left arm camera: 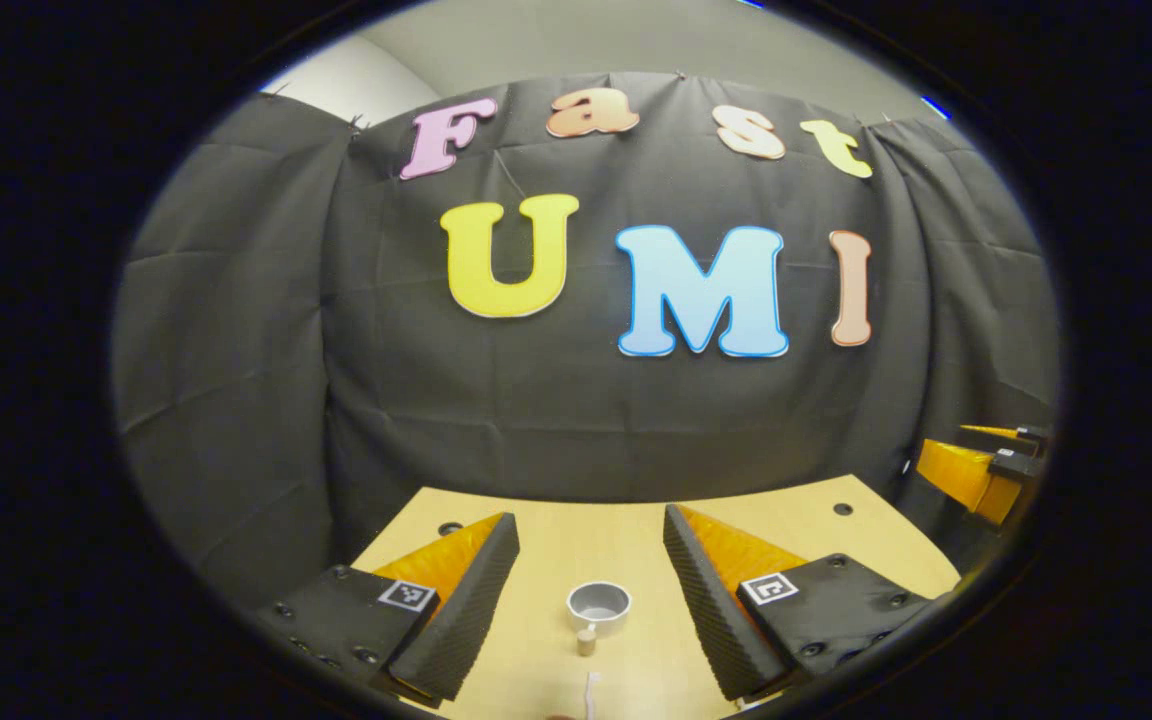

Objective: Put the toothbrush and toothpaste on the desktop into the cup, then pick up the cup and place it on the coaster on the desktop.

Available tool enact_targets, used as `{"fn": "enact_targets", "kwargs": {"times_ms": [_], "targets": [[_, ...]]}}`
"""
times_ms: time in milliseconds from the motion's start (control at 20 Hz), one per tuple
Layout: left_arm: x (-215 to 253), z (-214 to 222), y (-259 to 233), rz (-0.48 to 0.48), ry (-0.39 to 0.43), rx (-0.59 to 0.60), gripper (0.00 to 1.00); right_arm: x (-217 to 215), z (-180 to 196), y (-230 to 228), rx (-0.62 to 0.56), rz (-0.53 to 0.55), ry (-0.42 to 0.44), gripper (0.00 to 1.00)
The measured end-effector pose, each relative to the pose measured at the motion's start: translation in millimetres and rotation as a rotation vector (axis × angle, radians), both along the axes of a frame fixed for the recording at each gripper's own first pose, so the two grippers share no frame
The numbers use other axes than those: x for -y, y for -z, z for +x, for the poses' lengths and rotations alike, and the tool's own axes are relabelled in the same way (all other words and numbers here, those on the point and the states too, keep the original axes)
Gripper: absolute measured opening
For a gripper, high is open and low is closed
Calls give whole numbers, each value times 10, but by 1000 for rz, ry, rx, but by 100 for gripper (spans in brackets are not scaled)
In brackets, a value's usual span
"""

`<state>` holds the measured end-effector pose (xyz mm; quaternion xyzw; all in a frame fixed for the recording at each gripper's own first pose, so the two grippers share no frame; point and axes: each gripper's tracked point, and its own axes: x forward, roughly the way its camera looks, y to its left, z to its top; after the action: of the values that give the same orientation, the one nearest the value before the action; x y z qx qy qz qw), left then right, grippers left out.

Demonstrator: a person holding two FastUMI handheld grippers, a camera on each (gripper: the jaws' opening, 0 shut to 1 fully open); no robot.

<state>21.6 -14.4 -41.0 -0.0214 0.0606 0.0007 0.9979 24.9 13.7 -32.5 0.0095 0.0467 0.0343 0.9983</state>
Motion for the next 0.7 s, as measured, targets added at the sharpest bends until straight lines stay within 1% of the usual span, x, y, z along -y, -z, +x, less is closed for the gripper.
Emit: {"fn": "enact_targets", "kwargs": {"times_ms": [200,500,700], "targets": [[-3,103,294,-5,-3,-76,95,-13,47,200,-67,-7,-7,88],[26,191,994,-55,15,-239,95,-112,72,766,-257,-11,-41,88],[31,165,1461,-34,33,-342,95,-199,20,1136,-380,0,-66,88]]}}
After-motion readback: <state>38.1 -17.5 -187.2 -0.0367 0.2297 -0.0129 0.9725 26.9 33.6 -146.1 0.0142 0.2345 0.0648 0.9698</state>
